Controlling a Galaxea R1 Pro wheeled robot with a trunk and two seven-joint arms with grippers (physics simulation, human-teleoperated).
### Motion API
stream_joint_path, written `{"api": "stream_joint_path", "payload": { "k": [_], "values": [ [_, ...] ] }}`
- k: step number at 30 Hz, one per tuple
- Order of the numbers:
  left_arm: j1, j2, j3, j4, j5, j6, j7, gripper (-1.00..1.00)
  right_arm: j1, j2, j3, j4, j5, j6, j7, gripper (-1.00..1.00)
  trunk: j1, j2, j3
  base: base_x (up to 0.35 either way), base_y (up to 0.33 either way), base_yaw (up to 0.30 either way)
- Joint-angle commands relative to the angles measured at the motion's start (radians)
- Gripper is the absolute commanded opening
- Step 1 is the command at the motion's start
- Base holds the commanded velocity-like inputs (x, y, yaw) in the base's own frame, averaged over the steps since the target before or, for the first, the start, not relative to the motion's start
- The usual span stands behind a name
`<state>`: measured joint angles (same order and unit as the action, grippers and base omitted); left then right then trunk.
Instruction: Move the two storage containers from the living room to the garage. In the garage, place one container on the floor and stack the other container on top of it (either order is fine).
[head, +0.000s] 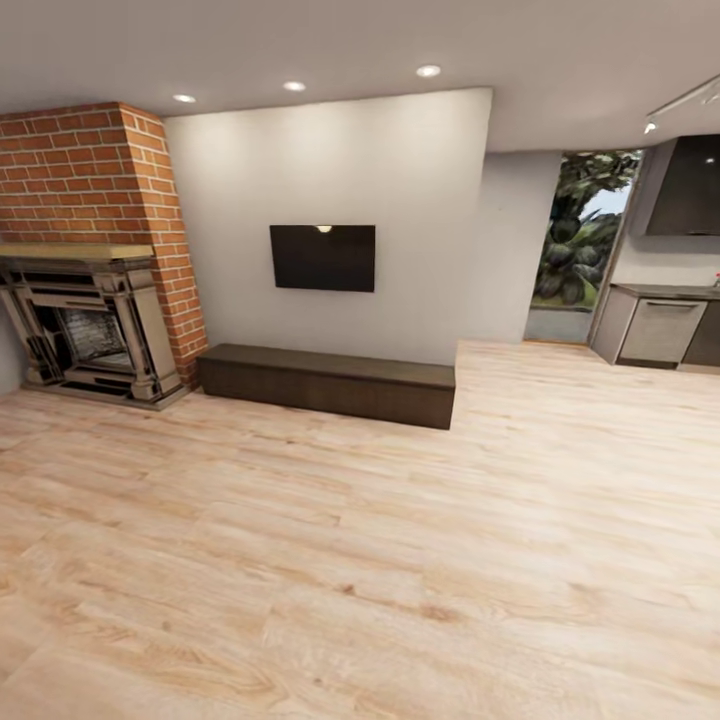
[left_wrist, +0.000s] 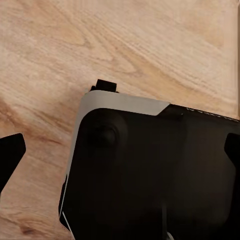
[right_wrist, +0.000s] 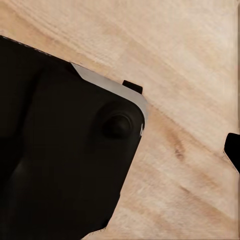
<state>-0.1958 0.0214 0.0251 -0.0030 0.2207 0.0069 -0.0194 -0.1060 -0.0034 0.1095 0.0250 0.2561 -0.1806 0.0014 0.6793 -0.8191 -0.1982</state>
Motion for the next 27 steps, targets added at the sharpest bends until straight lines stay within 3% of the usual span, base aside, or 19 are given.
{"api": "stream_joint_path", "payload": {
  "k": [1,7,27],
  "values": [
    [-0.001,0.0,0.002,0.0,0.006,0.001,-0.002,1.0,-0.001,0.0,0.008,0.003,-0.001,-0.005,0.0,1.0,0.001,-0.001,-0.001,0.333,0.0,0.0],
    [-0.001,0.0,0.002,0.0,0.006,0.001,-0.002,1.0,-0.001,-0.001,0.004,0.003,-0.003,-0.005,-0.003,1.0,0.001,-0.001,-0.001,0.333,0.0,0.044],
    [-0.001,0.0,0.002,0.0,0.005,-0.003,-0.002,1.0,-0.001,-0.001,0.004,0.003,-0.003,-0.006,-0.003,1.0,0.001,-0.001,-0.001,0.333,0.0,0.267]
  ]
}}
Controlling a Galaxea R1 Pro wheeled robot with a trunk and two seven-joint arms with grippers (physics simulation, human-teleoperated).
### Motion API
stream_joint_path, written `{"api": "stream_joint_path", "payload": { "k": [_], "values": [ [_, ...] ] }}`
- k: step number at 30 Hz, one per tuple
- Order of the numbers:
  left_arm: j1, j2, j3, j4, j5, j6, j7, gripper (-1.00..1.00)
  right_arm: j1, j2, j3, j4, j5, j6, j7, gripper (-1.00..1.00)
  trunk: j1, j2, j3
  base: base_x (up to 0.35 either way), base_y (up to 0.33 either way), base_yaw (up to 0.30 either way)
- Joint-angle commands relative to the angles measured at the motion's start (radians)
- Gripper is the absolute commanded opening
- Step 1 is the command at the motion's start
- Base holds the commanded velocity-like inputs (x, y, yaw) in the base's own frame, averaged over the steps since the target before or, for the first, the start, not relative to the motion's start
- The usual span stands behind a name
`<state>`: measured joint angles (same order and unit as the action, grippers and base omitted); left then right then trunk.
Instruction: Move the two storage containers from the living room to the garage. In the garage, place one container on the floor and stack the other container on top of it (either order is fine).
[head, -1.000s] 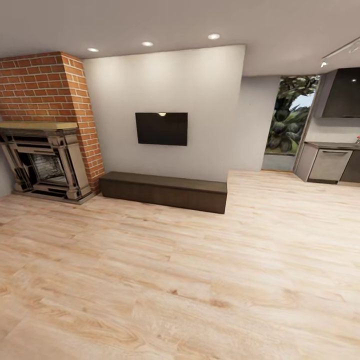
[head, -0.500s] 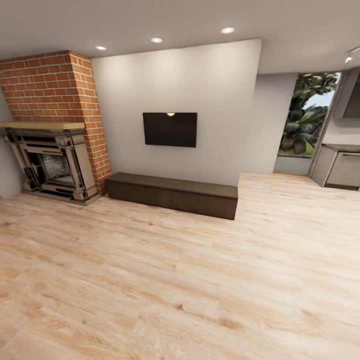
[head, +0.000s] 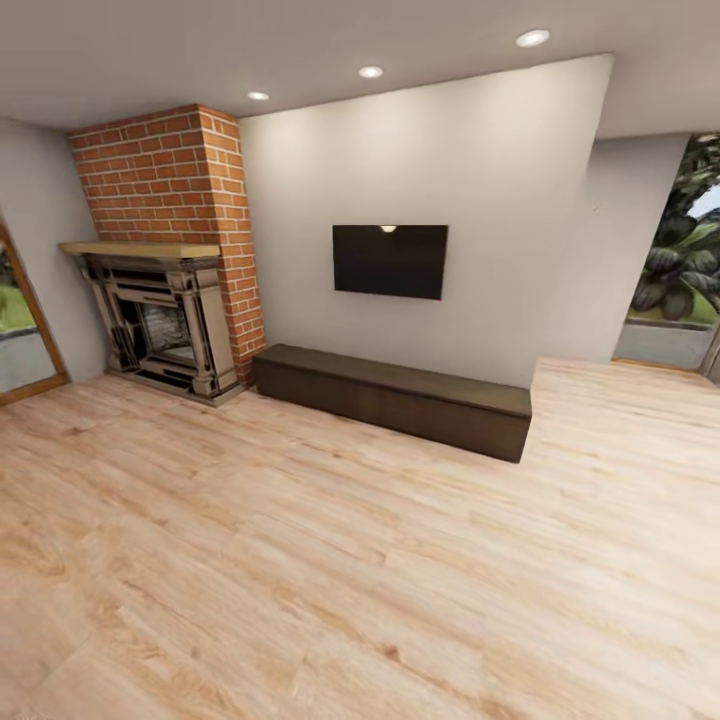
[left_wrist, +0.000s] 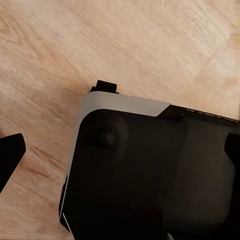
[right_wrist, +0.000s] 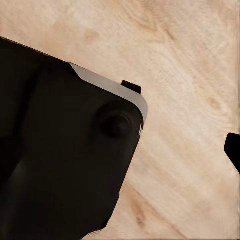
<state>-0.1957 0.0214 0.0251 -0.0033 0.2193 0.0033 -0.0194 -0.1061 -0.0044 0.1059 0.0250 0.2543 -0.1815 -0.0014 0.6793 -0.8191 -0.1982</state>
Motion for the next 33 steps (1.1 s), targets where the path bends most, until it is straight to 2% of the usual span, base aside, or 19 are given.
{"api": "stream_joint_path", "payload": {
  "k": [1,33],
  "values": [
    [-0.001,0.0,0.002,0.0,0.006,0.0,-0.002,1.0,-0.001,0.0,0.008,0.003,-0.001,-0.006,0.0,1.0,0.001,-0.001,-0.001,0.333,0.0,0.273],
    [-0.001,0.0,0.002,0.0,0.006,0.0,-0.002,1.0,-0.001,0.0,0.008,0.003,-0.001,-0.005,0.0,1.0,0.001,-0.001,-0.001,0.333,0.0,0.274]
  ]
}}
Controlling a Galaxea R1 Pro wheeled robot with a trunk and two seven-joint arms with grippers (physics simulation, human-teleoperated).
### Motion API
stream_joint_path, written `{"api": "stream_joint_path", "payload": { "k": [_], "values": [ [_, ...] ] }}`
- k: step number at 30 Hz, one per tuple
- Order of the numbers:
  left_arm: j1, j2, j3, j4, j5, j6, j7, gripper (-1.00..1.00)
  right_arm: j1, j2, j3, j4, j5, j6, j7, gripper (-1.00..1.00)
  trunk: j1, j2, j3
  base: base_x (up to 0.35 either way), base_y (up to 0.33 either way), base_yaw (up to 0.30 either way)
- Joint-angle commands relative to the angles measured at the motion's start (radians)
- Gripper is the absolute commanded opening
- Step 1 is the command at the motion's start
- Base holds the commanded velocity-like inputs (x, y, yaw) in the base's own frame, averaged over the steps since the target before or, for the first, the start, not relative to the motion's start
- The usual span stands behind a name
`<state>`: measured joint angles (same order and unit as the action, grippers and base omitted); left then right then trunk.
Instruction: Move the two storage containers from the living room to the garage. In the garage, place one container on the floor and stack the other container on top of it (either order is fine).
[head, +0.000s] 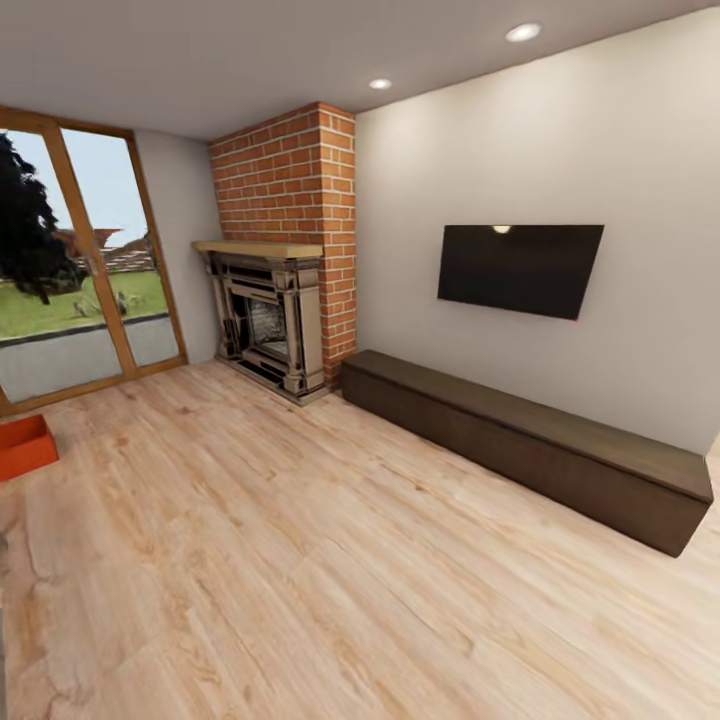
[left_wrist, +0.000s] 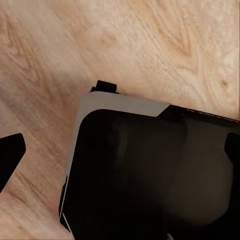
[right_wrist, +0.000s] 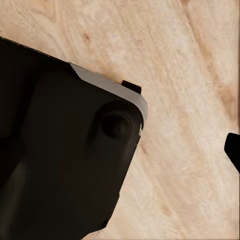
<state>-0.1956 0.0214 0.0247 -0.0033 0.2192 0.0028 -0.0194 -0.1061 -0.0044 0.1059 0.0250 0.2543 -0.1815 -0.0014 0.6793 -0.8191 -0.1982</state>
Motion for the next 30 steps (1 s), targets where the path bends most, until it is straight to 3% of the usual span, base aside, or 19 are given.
{"api": "stream_joint_path", "payload": {
  "k": [1,20,30],
  "values": [
    [-0.001,0.0,0.002,0.0,0.006,0.0,-0.002,1.0,-0.001,0.0,0.008,0.003,-0.001,-0.005,0.0,1.0,0.001,-0.001,-0.001,0.333,0.0,0.274],
    [-0.001,0.0,0.002,0.0,0.006,0.0,-0.002,1.0,-0.001,0.0,0.008,0.003,-0.001,-0.006,0.0,1.0,0.001,-0.001,-0.001,0.333,0.0,0.274],
    [-0.001,0.0,0.002,0.0,0.006,0.0,-0.002,1.0,-0.001,0.0,0.008,0.003,-0.001,-0.006,0.0,1.0,0.001,-0.001,-0.001,0.333,0.0,0.047]
  ]
}}
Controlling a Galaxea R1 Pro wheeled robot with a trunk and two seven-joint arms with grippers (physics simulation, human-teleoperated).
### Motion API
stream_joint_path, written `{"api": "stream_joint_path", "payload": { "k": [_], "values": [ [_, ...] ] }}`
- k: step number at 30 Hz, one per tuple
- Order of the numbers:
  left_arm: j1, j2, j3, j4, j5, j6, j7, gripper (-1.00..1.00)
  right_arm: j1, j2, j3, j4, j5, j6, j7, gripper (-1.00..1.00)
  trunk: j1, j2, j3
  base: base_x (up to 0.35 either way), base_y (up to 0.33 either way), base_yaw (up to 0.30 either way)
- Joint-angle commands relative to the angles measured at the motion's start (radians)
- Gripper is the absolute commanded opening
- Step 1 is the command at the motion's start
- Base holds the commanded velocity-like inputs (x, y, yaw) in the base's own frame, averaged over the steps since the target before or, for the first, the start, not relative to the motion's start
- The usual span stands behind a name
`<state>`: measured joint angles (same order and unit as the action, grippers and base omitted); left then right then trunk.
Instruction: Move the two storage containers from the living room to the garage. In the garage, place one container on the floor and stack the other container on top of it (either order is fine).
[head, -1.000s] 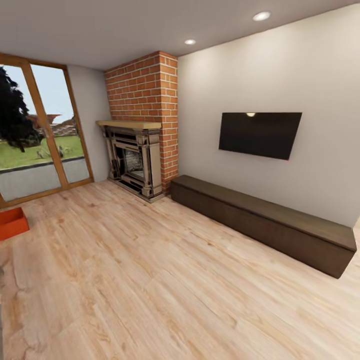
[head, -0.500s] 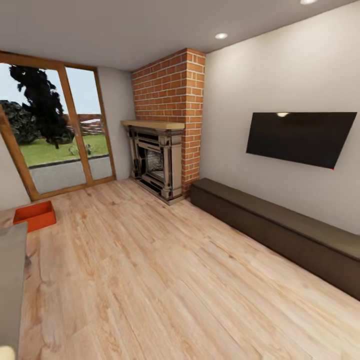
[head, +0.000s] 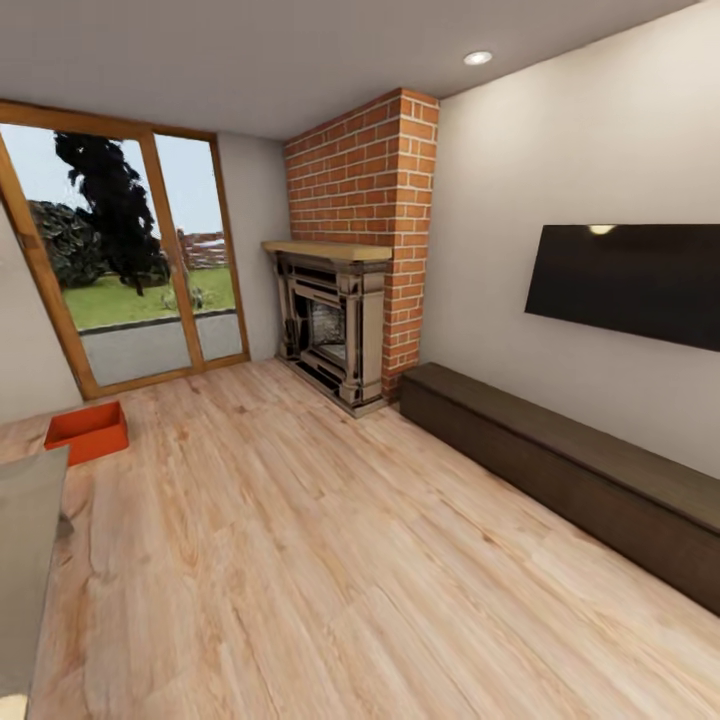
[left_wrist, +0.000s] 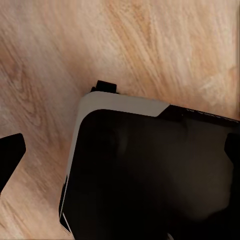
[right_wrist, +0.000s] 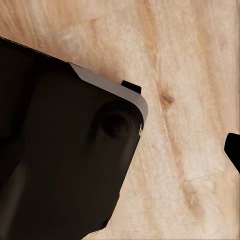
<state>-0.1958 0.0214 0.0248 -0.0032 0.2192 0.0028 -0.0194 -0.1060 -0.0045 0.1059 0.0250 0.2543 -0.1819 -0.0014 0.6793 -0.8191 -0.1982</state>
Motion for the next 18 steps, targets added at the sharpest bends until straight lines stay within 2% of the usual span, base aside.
{"api": "stream_joint_path", "payload": {
  "k": [1,12,18],
  "values": [
    [-0.001,0.0,0.002,0.0,0.006,0.0,-0.002,1.0,-0.001,0.0,0.008,0.003,-0.001,-0.005,0.0,1.0,0.001,-0.001,-0.001,0.333,0.0,0.002],
    [-0.001,0.0,0.002,0.0,0.006,0.0,-0.002,1.0,-0.001,0.0,0.005,0.003,-0.003,-0.005,0.0,1.0,0.001,-0.001,-0.001,0.333,0.0,0.002],
    [-0.001,0.0,0.001,0.0,0.006,0.0,-0.002,1.0,-0.001,0.0,0.003,0.003,-0.005,-0.005,-0.001,1.0,0.001,-0.001,-0.001,0.333,0.0,0.203]
  ]
}}
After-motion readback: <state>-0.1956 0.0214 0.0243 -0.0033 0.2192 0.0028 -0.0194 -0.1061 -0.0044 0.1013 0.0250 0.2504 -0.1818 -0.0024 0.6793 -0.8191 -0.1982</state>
